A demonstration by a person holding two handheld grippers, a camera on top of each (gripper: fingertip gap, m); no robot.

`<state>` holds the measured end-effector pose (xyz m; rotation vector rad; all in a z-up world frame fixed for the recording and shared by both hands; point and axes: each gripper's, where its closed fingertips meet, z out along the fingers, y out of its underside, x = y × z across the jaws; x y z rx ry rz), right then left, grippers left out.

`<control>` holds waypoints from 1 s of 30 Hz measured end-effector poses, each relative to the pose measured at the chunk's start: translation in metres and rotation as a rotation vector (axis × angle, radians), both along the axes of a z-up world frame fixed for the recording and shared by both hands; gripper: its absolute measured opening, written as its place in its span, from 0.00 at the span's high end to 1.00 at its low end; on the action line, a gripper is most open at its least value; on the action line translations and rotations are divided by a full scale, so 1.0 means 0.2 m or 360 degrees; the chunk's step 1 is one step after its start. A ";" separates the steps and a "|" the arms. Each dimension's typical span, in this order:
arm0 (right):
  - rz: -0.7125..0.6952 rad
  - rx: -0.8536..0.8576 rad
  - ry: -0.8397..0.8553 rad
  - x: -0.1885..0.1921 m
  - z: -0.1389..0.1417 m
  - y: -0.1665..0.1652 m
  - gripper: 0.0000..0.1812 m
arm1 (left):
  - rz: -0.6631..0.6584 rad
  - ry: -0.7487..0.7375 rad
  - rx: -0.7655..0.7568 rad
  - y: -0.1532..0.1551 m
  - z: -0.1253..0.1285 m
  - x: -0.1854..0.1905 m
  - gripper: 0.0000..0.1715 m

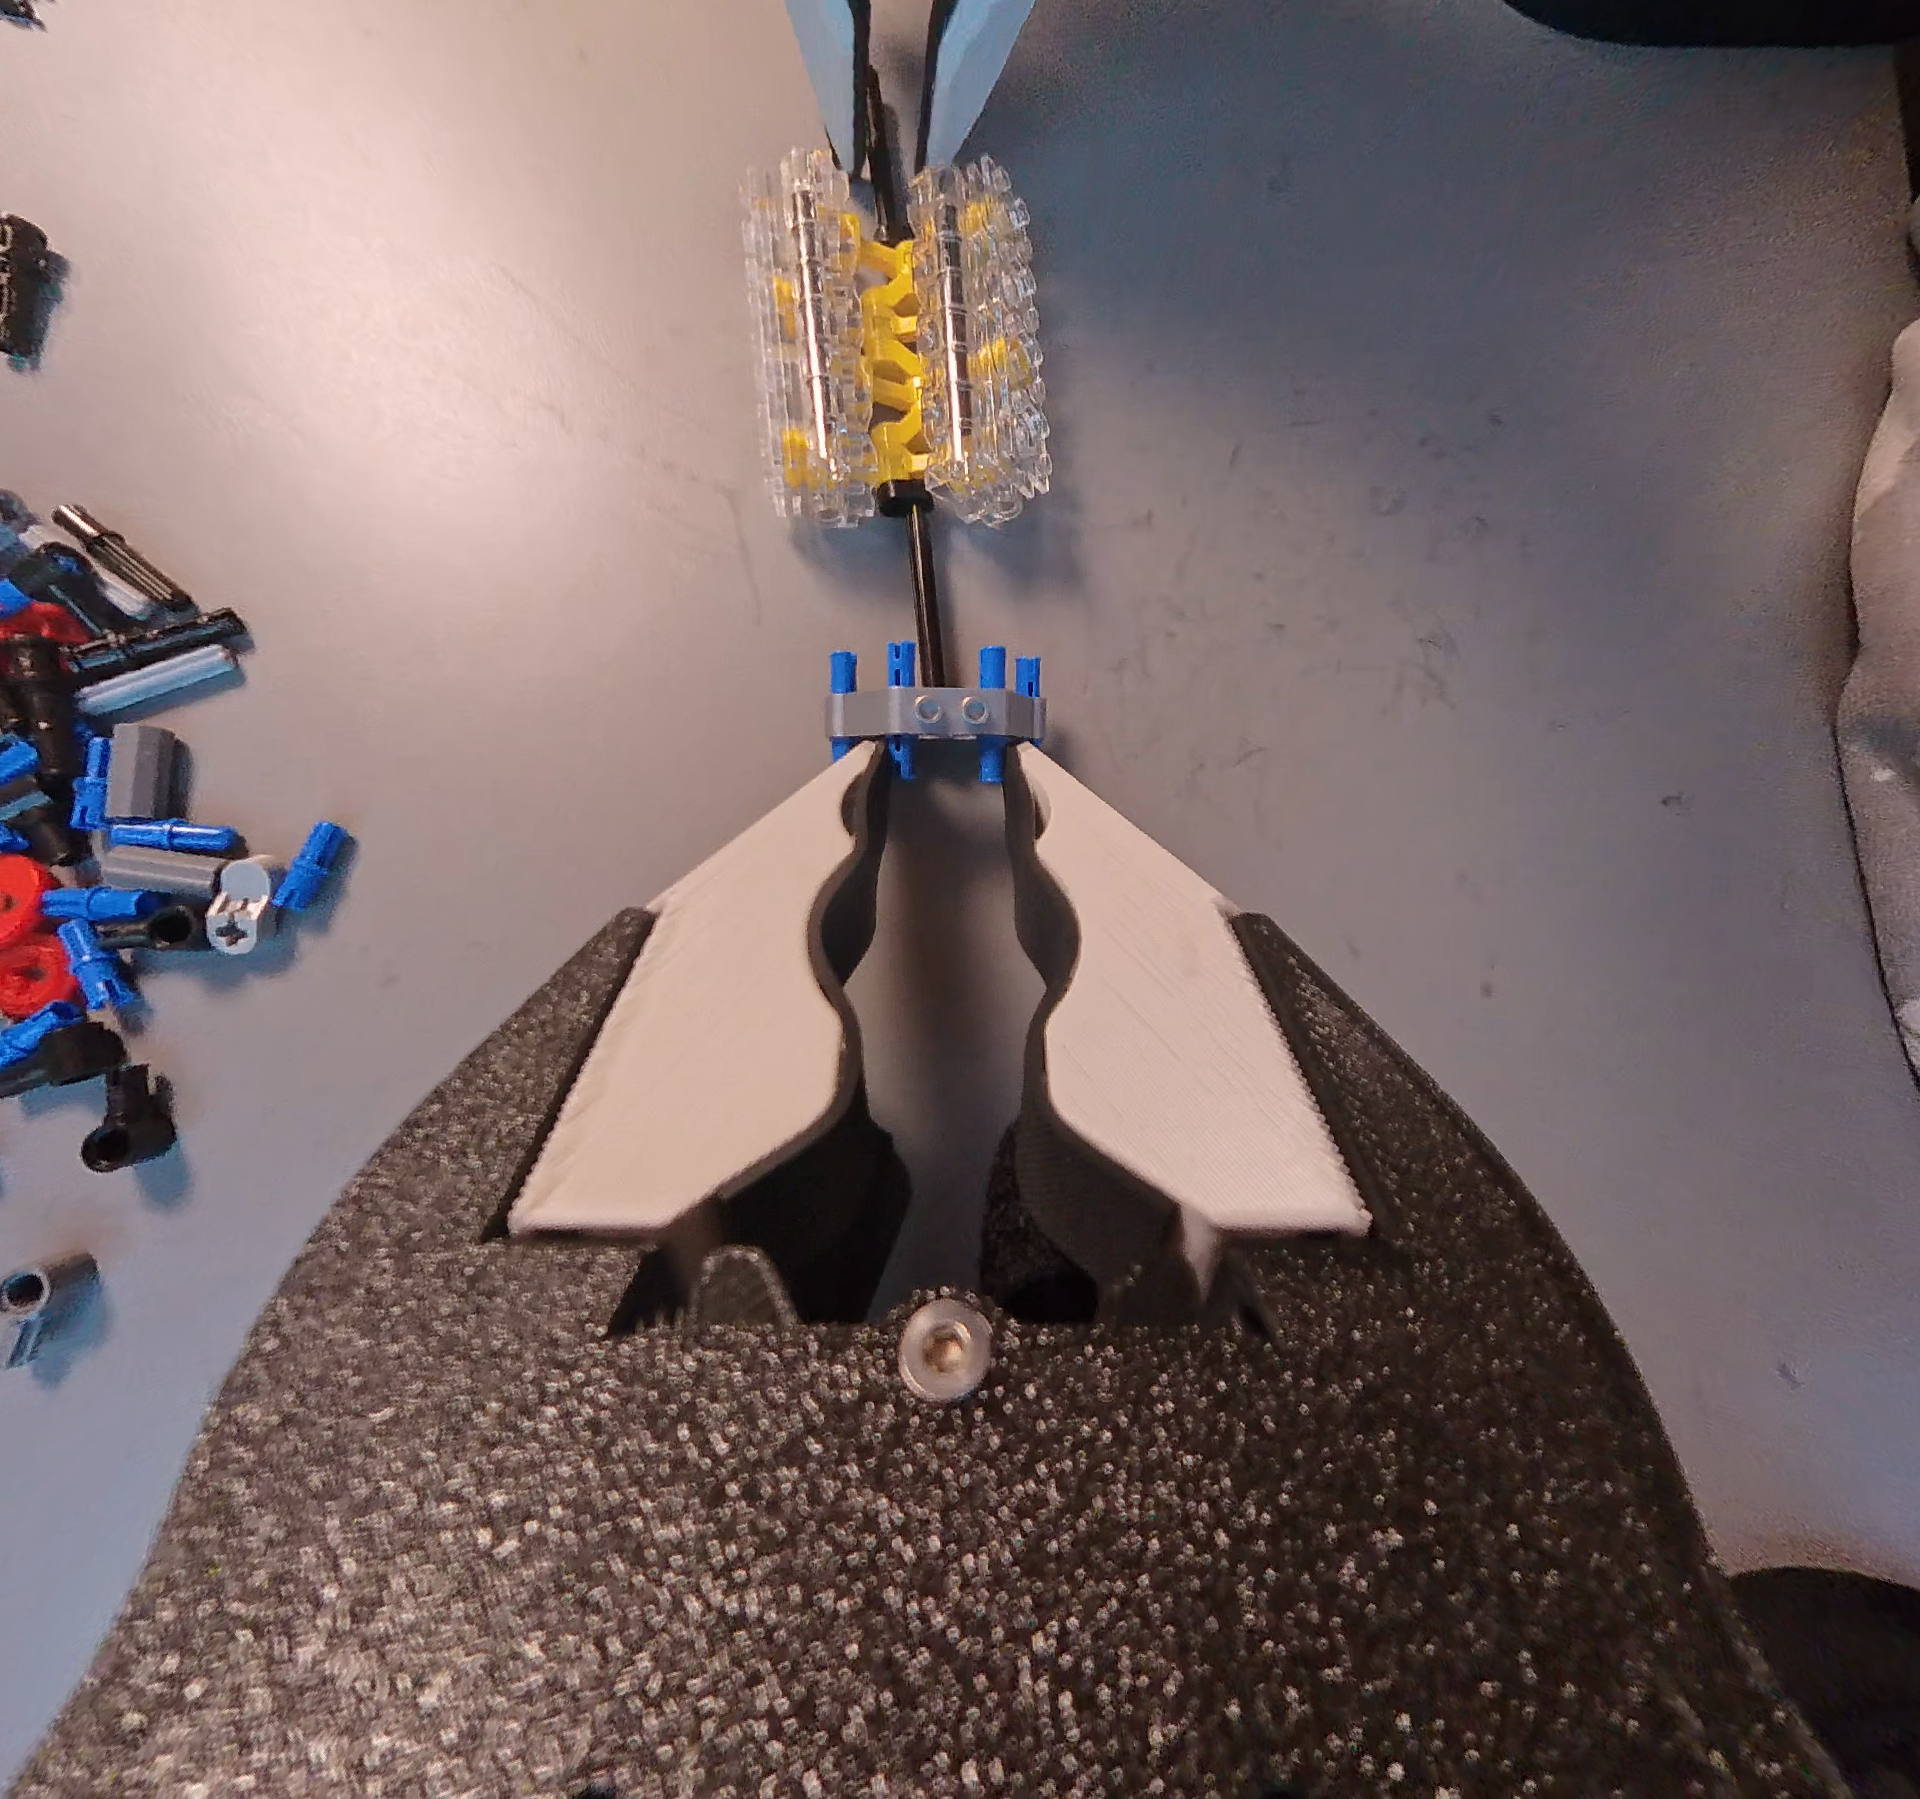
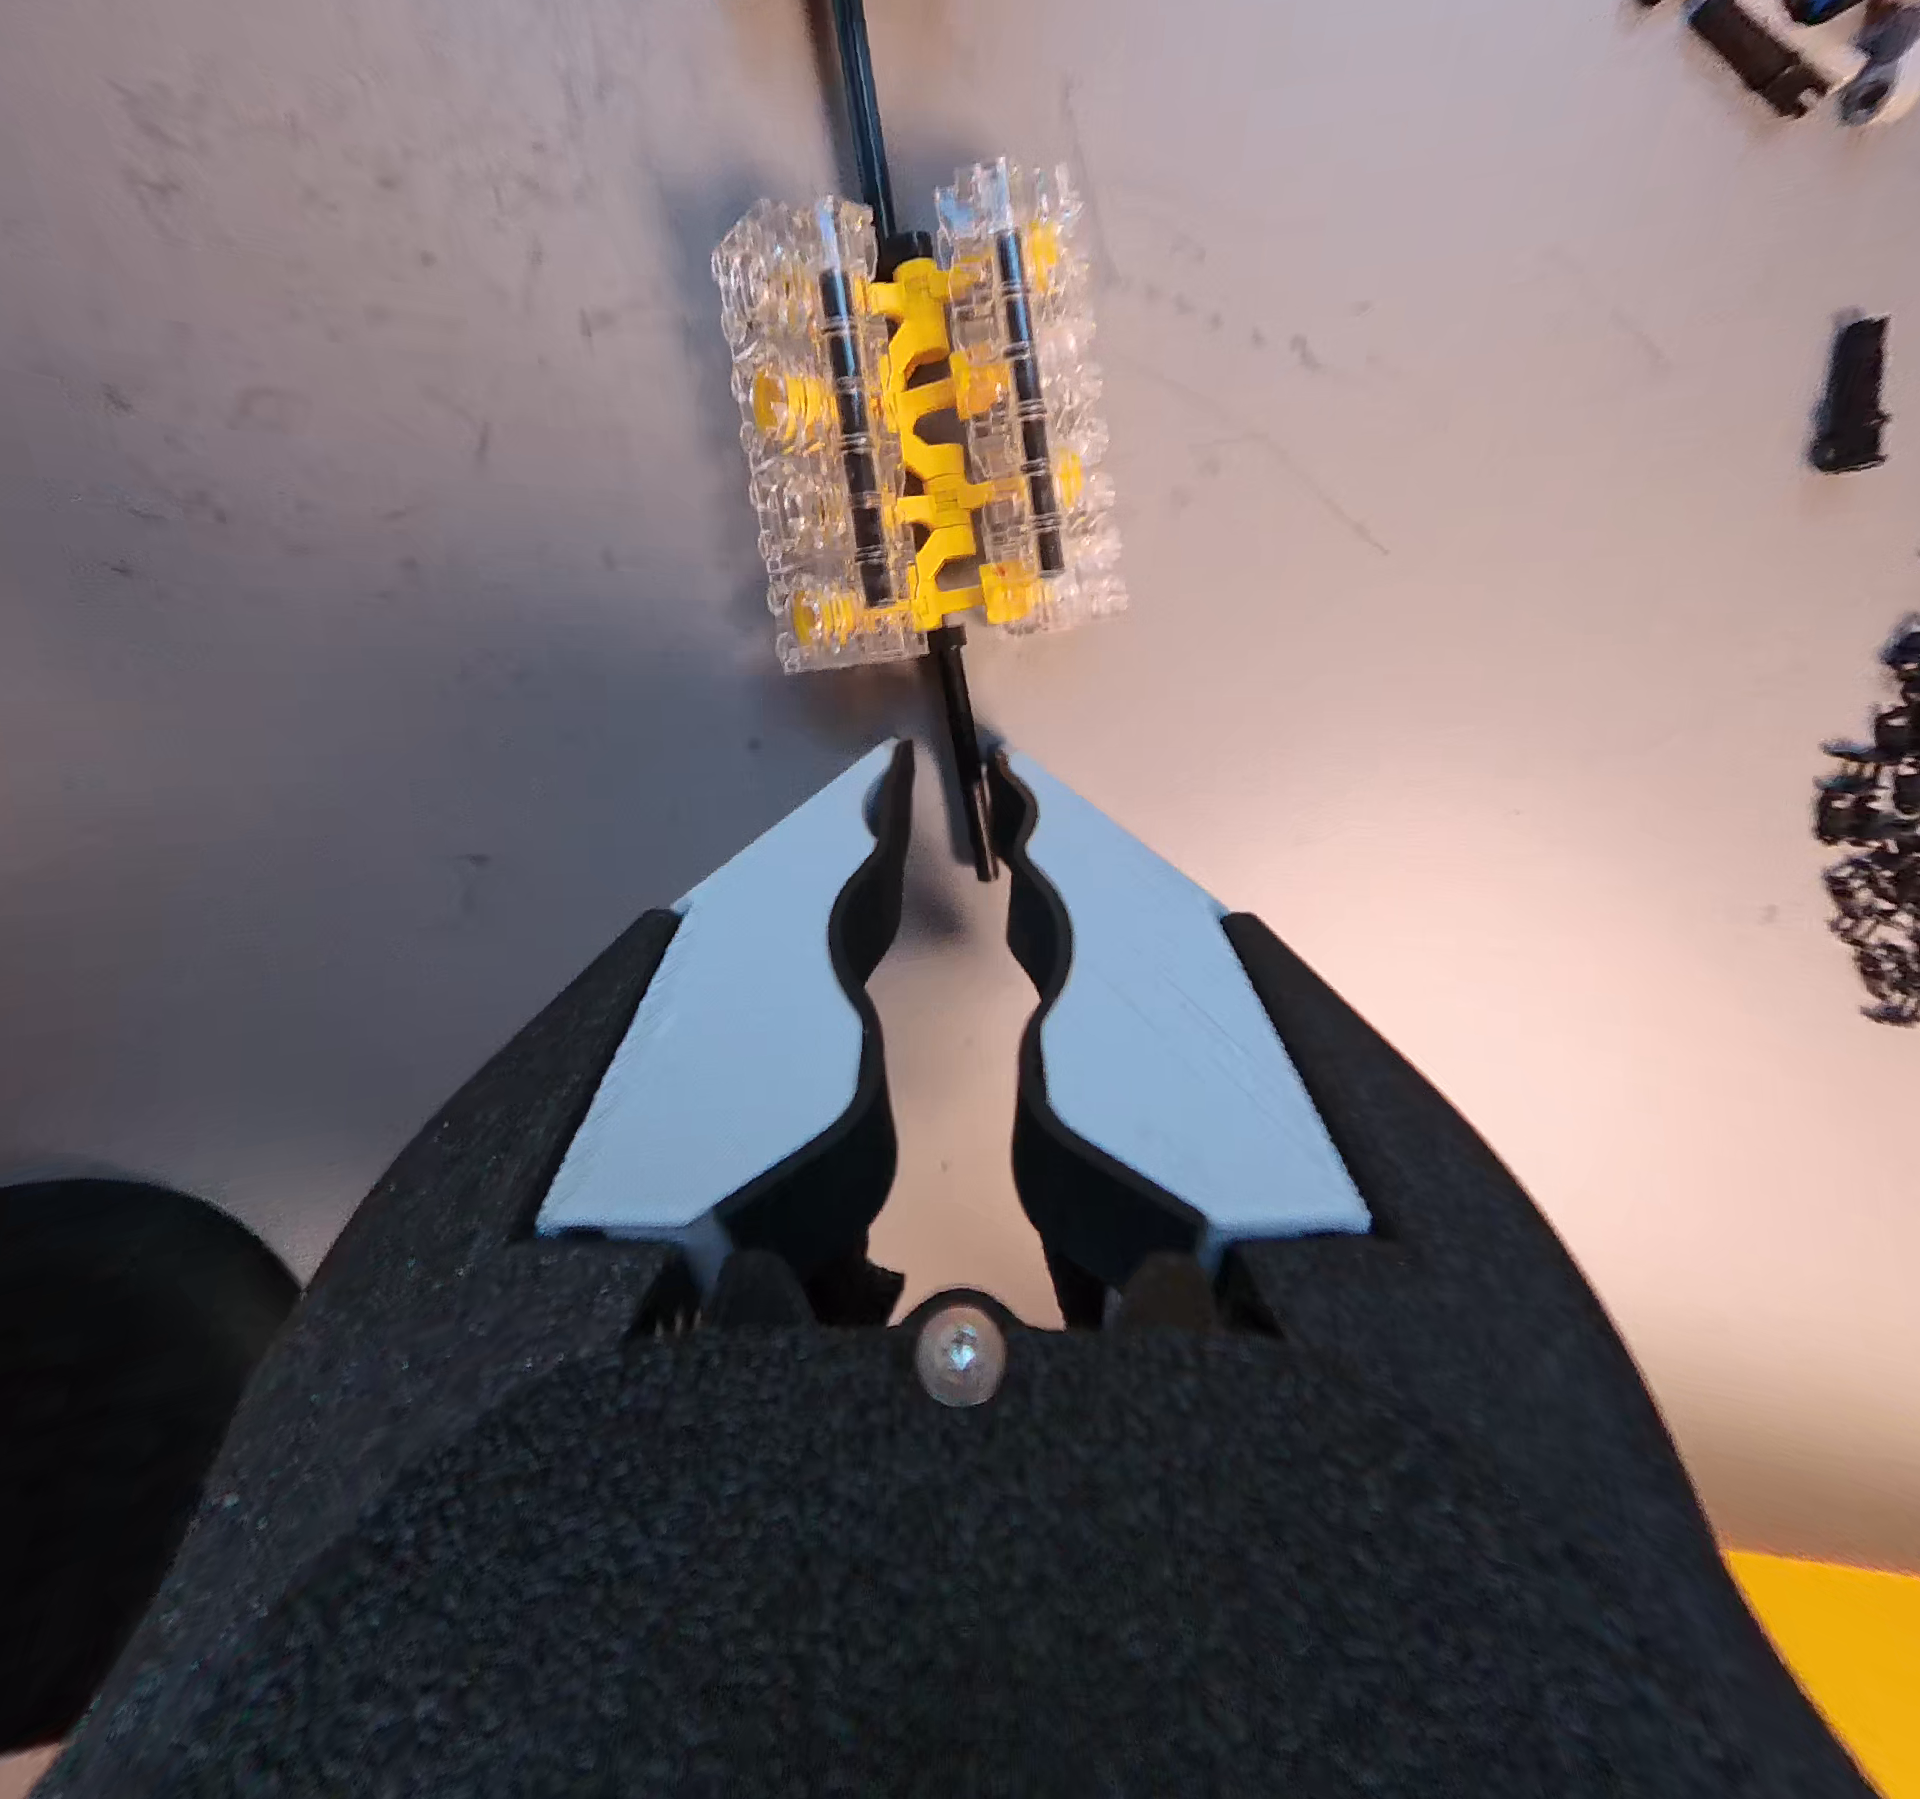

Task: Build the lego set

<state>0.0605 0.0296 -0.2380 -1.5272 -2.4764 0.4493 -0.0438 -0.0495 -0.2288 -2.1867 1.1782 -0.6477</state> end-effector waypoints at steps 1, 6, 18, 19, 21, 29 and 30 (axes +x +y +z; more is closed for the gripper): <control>-0.0003 -0.0012 0.0021 -0.01 0.00 0.00 0.96 | 0.0003 0.0002 -0.0003 0.00 0.00 0.00 0.88; 0.0024 -0.0017 0.0036 -0.02 0.00 0.00 0.98 | 0.0034 -0.0006 -0.0013 0.01 0.00 0.00 0.88; 0.0003 -0.0029 0.0118 -0.02 0.00 -0.02 0.99 | 0.0028 -0.0014 -0.0062 0.00 0.00 0.02 0.88; -0.0001 -0.0031 0.0126 -0.02 0.00 -0.02 0.99 | 0.0031 -0.0012 -0.0063 0.00 0.00 0.02 0.88; -0.0007 -0.0058 0.0138 -0.02 0.00 -0.03 0.99 | 0.0045 -0.0020 -0.0061 0.01 0.01 0.03 0.88; 0.0017 -0.0048 0.0171 -0.04 0.00 -0.07 0.99 | 0.0041 -0.0036 -0.0045 0.01 0.00 0.06 0.88; 0.0024 -0.0040 0.0170 -0.04 0.00 -0.07 0.99 | 0.0040 -0.0036 -0.0042 0.01 0.01 0.06 0.88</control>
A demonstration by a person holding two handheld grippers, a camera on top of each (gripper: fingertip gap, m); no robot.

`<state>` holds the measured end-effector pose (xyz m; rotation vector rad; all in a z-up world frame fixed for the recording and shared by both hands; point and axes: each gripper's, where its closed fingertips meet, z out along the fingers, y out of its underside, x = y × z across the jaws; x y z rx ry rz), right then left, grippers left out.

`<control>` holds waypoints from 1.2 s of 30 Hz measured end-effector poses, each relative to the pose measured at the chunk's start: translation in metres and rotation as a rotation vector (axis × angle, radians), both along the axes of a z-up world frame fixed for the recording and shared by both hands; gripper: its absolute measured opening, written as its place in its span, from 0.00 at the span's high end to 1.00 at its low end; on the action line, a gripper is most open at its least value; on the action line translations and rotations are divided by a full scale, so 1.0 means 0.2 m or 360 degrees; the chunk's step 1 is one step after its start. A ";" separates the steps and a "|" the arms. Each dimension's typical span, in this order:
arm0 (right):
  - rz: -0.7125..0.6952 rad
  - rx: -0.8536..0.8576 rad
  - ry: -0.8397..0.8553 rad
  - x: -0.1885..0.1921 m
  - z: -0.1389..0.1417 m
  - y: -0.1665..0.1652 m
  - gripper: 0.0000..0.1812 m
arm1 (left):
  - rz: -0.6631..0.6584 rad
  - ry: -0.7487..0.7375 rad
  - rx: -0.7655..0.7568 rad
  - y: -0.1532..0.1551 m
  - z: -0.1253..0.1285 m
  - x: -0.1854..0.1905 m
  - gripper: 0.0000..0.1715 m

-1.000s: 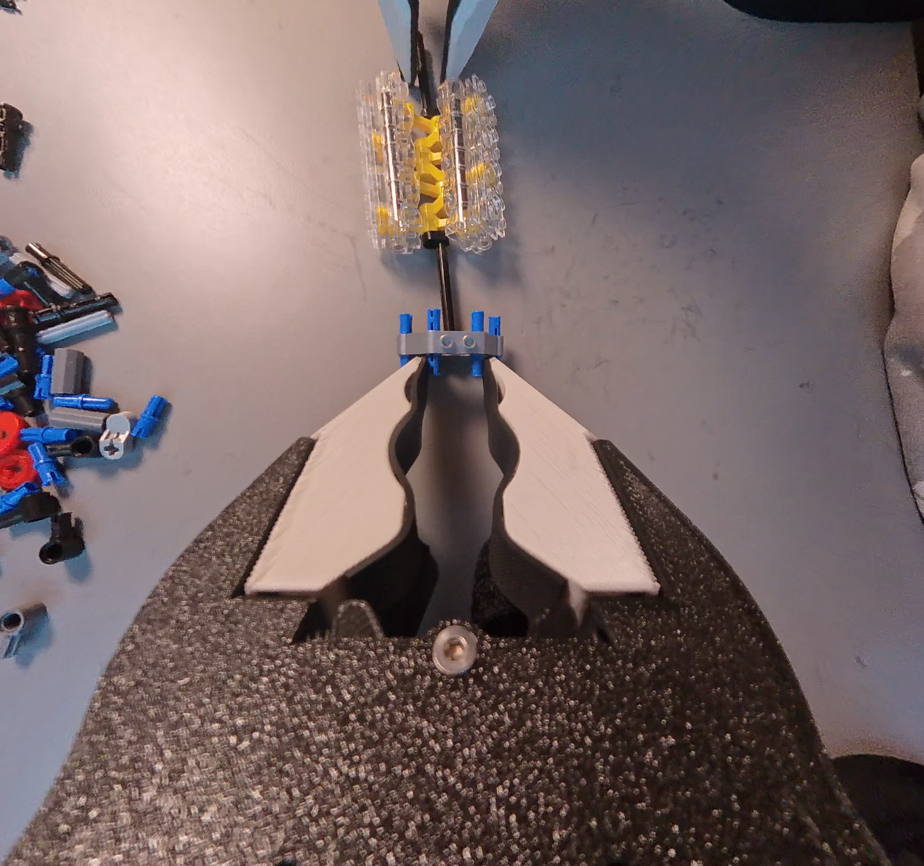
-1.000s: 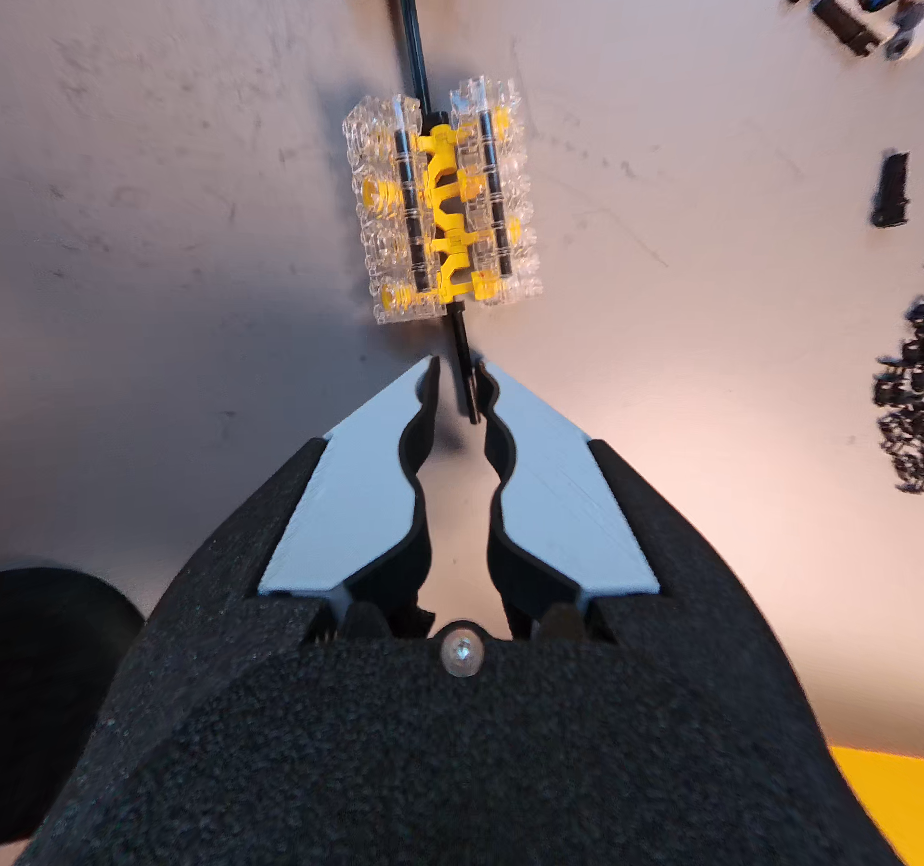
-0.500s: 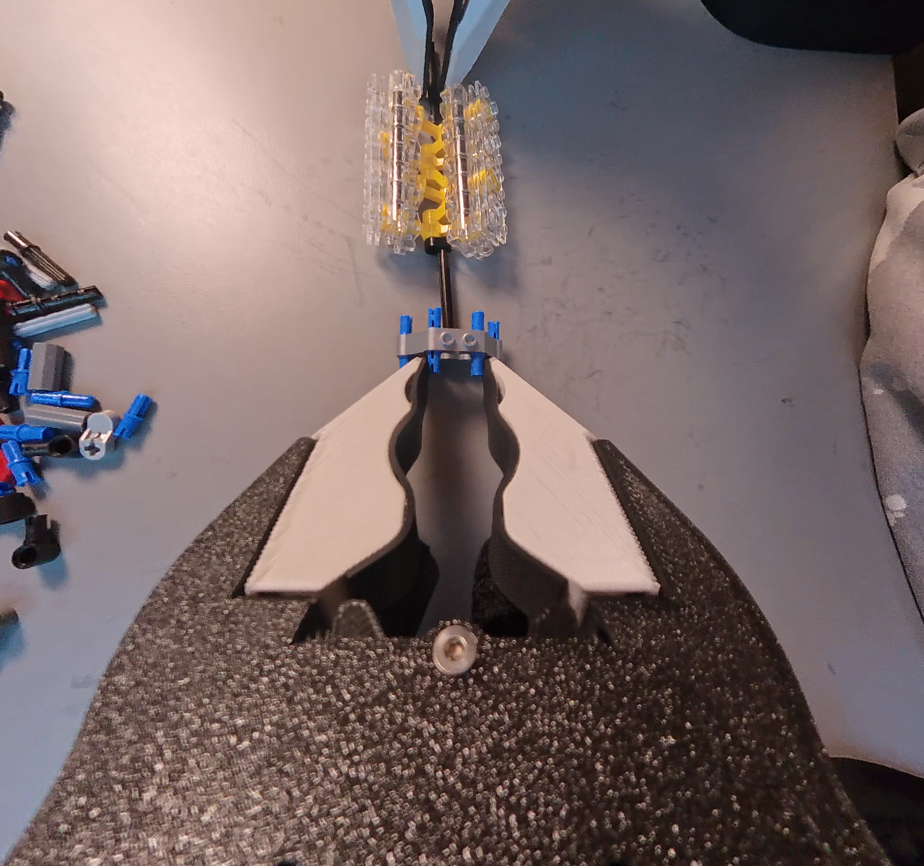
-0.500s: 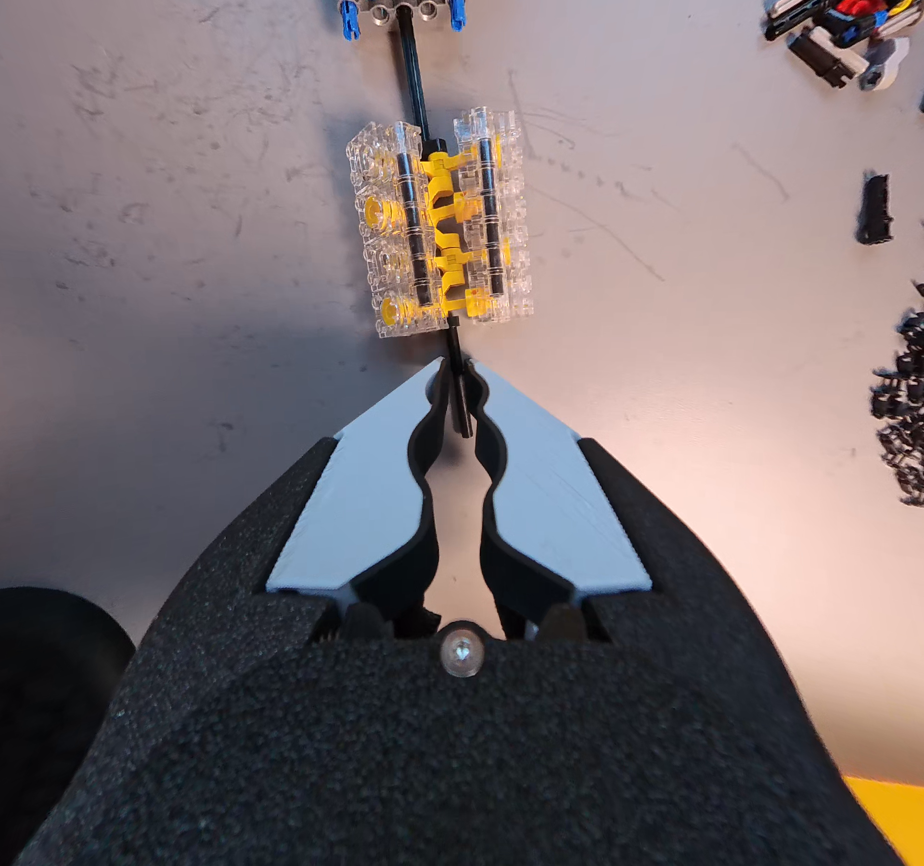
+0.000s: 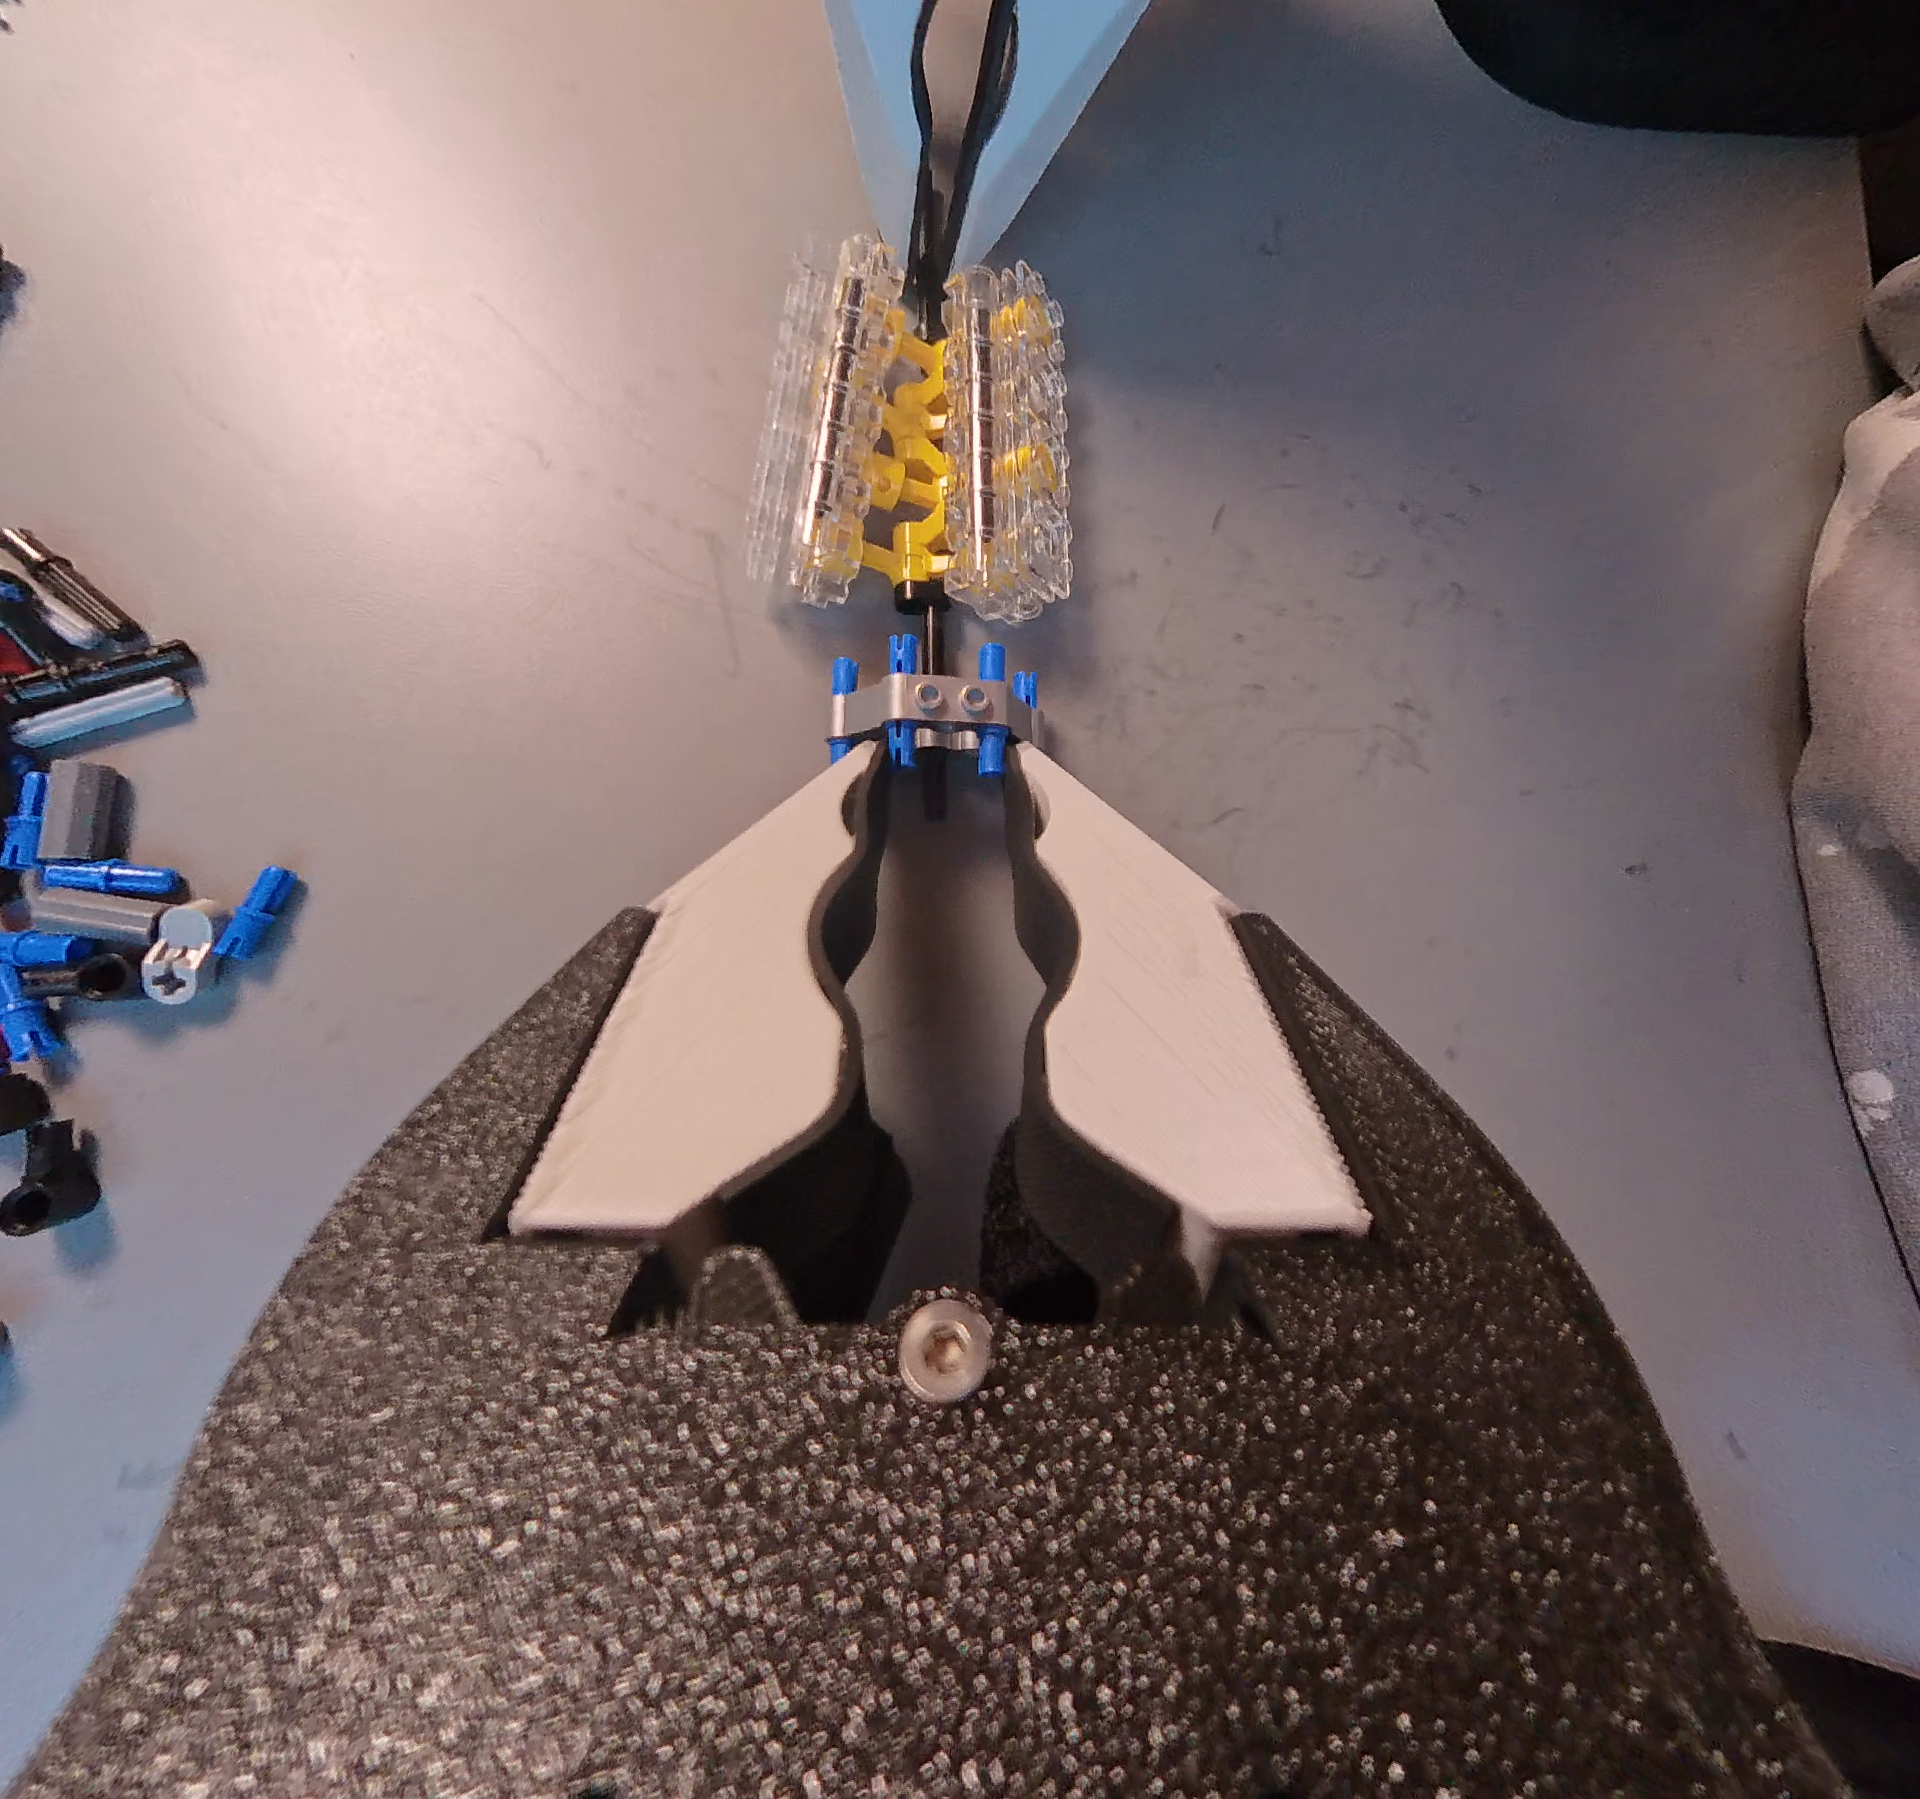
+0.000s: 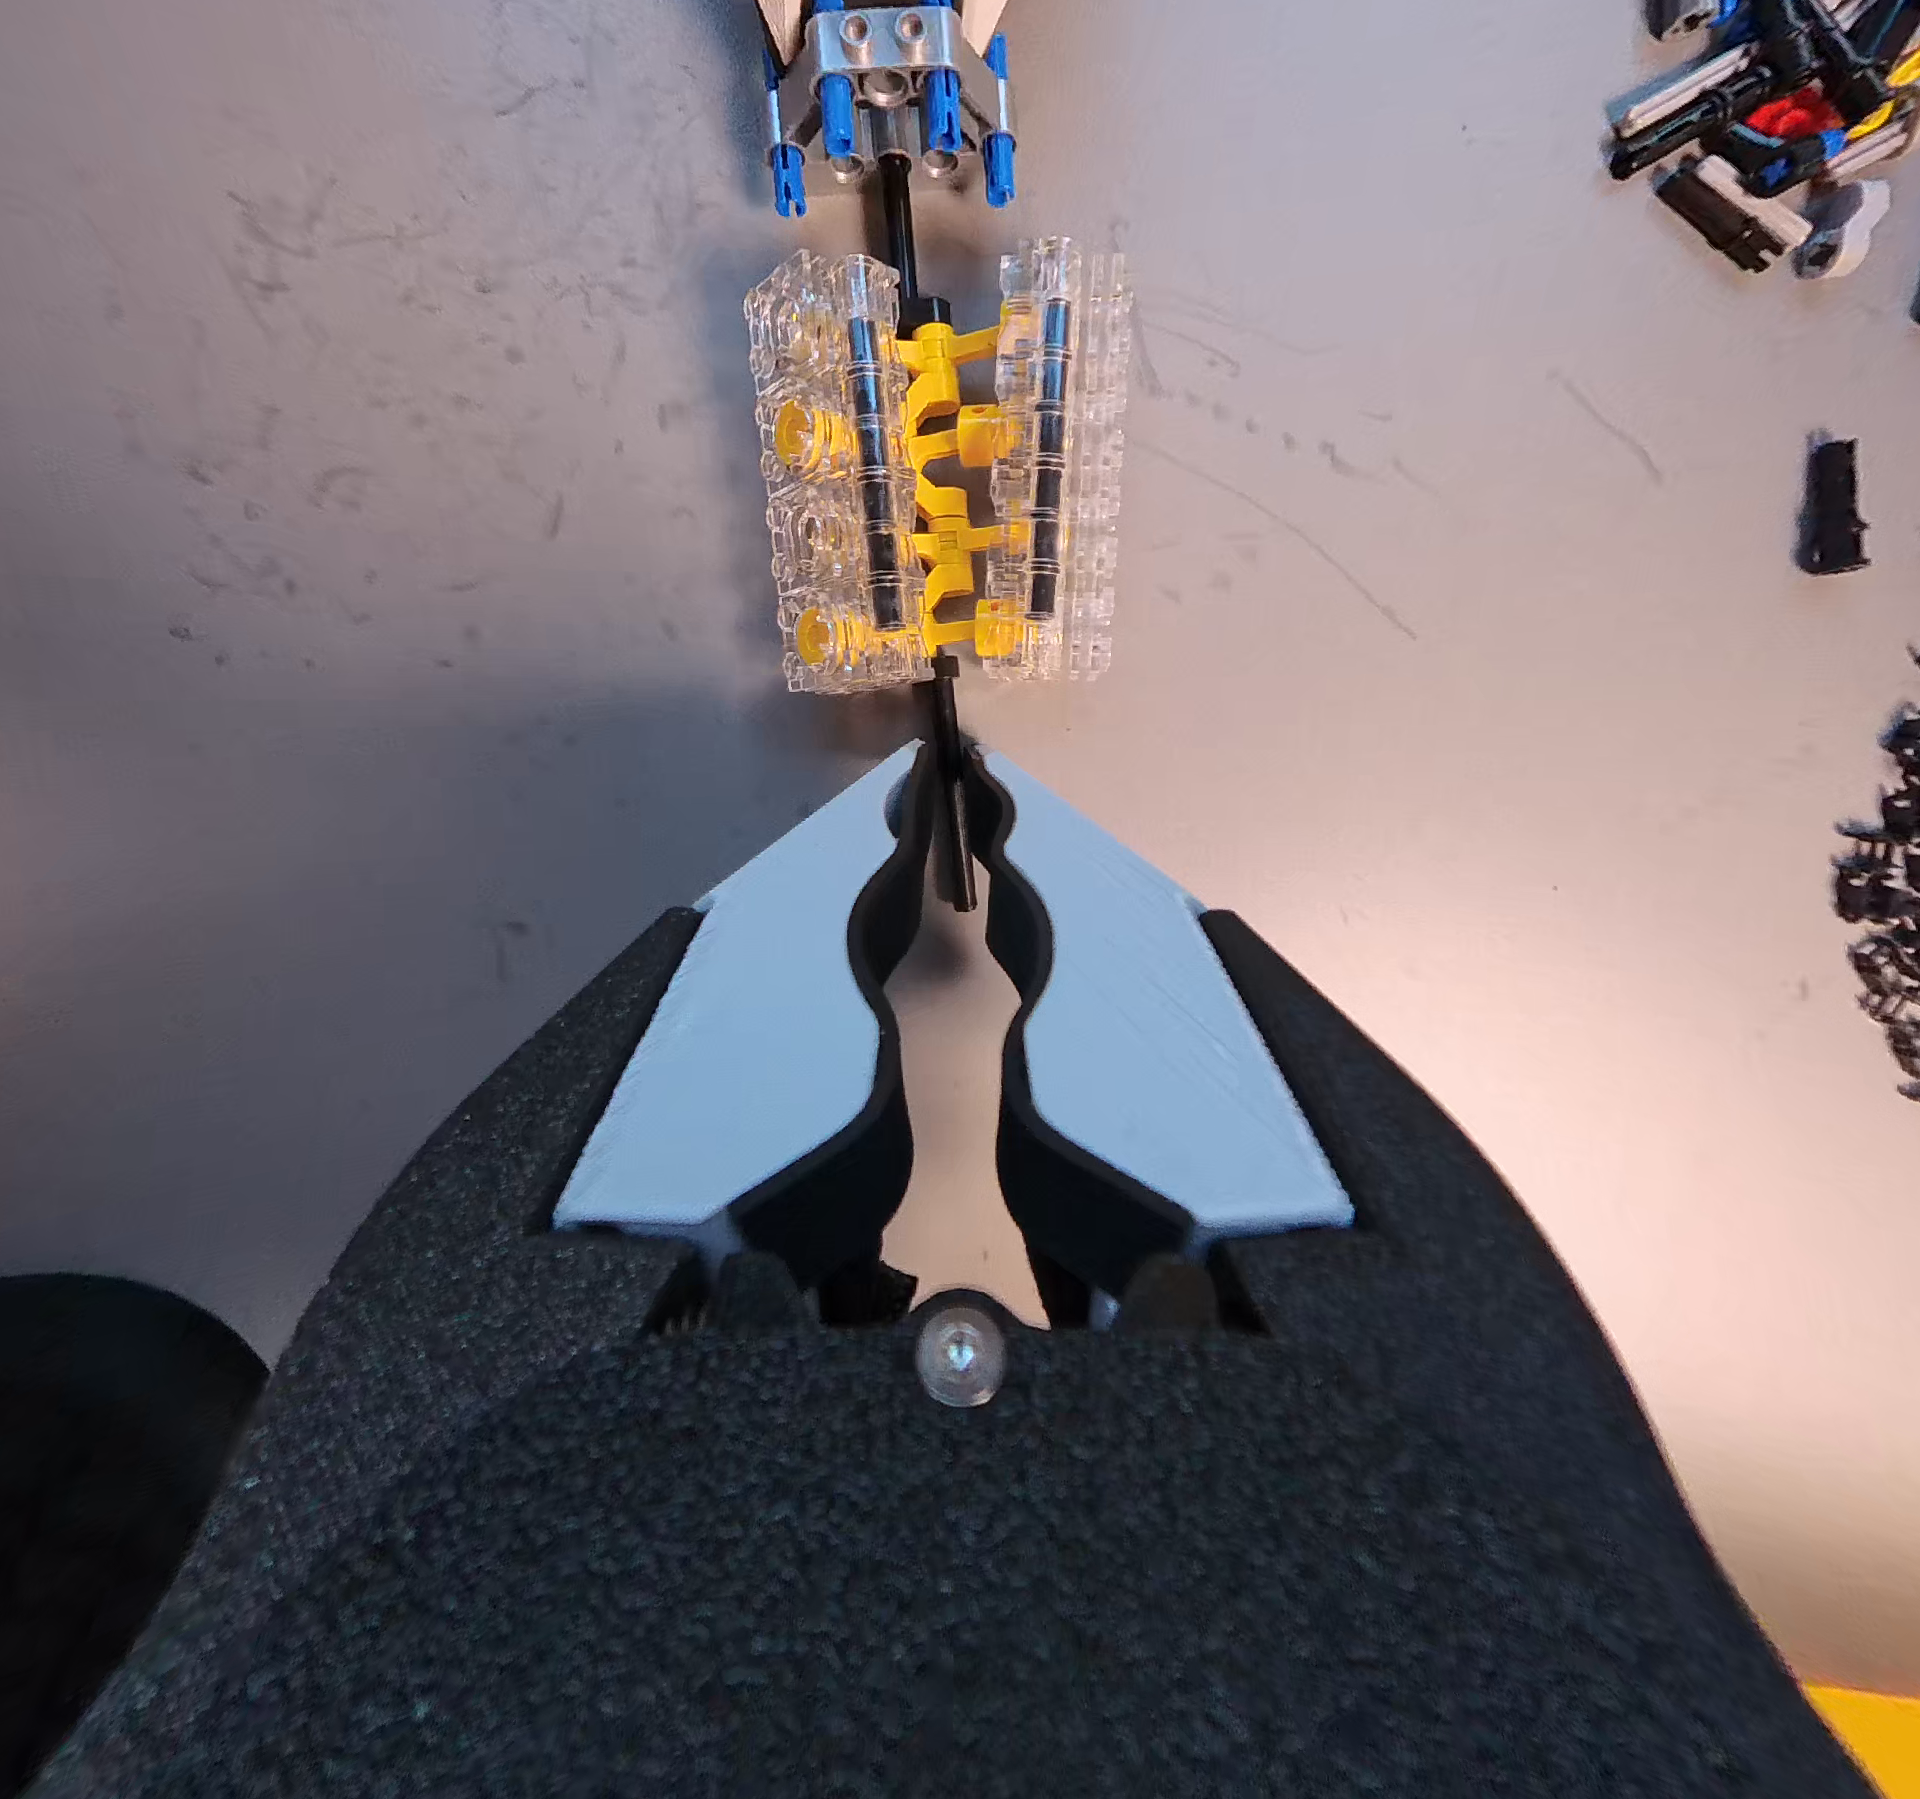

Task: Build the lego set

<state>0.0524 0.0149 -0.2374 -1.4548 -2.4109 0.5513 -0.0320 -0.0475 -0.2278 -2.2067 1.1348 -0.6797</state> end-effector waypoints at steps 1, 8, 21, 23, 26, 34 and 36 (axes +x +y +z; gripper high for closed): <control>0.0006 0.0010 0.0000 0.00 0.00 0.00 0.99 | 0.0000 -0.0002 0.0001 0.00 0.00 0.00 0.88; 0.0008 0.0017 0.0021 -0.02 0.00 -0.01 0.99 | 0.0002 -0.0030 0.0010 0.02 0.00 0.02 0.88; -0.0008 -0.0111 0.0119 -0.06 0.15 -0.01 0.62 | 0.0003 -0.0040 0.0027 0.03 0.00 0.04 0.88; 0.0010 -0.0101 0.0170 -0.13 0.17 -0.04 0.50 | 0.0001 -0.0043 0.0026 0.03 0.00 0.04 0.88; 0.0074 -0.0053 0.0155 -0.22 0.09 -0.10 0.46 | 0.0001 -0.0045 0.0029 0.03 0.00 0.04 0.88; 0.0145 -0.0064 0.0201 -0.25 0.04 -0.16 0.71 | 0.0007 -0.0056 0.0028 0.03 0.00 0.04 0.88; 0.0142 -0.0049 0.0225 -0.25 0.04 -0.16 0.72 | 0.0007 -0.0059 0.0030 0.03 0.00 0.04 0.88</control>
